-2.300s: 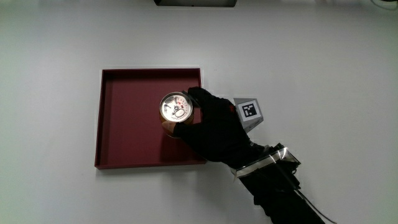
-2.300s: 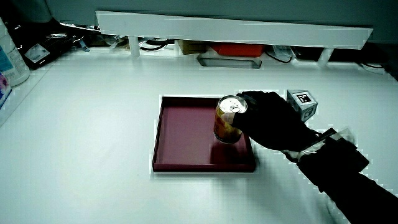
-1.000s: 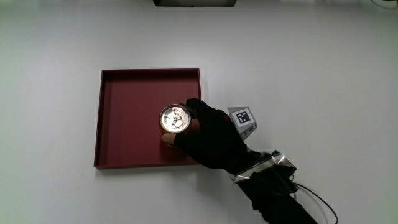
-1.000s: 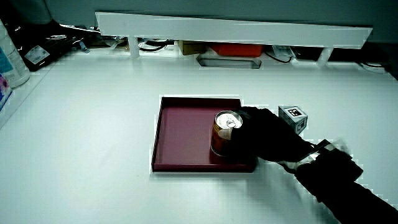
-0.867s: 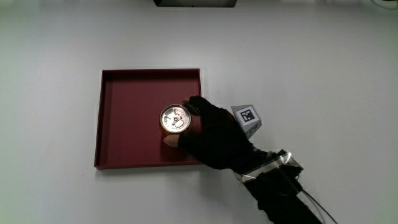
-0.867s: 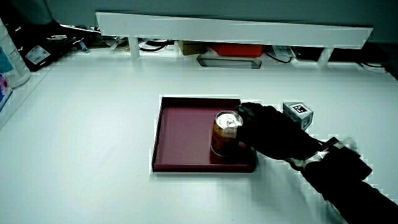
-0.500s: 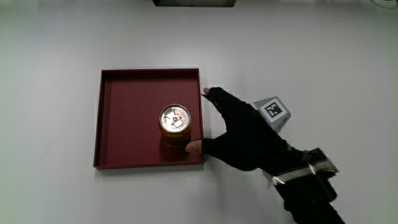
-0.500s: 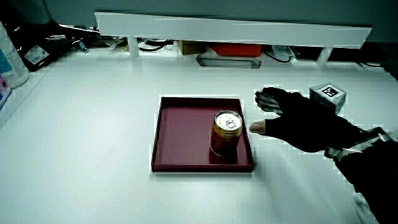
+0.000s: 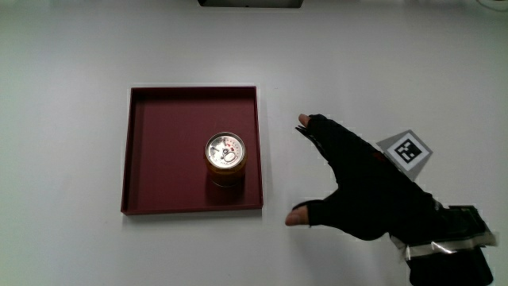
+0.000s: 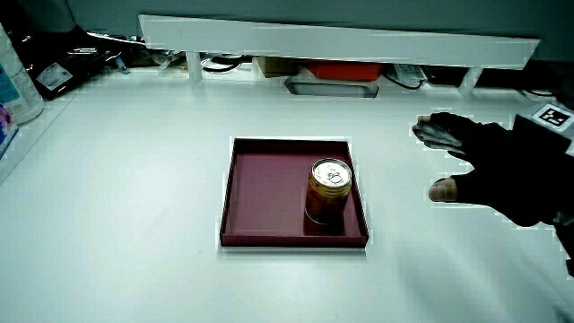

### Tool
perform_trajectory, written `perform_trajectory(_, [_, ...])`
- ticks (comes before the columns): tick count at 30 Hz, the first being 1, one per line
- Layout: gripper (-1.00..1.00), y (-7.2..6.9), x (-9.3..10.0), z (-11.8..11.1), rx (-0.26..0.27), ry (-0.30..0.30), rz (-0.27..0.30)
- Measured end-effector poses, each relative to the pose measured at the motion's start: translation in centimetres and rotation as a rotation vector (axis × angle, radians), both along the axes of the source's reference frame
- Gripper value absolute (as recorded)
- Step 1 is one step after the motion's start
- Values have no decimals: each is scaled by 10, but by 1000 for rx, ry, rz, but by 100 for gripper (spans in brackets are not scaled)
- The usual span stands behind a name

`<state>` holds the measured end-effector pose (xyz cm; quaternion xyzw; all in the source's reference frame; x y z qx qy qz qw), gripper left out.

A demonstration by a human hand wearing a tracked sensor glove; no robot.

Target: Place red bull into plate

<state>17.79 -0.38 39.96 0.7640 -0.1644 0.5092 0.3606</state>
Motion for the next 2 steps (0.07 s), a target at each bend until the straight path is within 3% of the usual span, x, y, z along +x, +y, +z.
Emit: perform_trajectory(2, [-100, 1, 3, -4, 26, -19, -14])
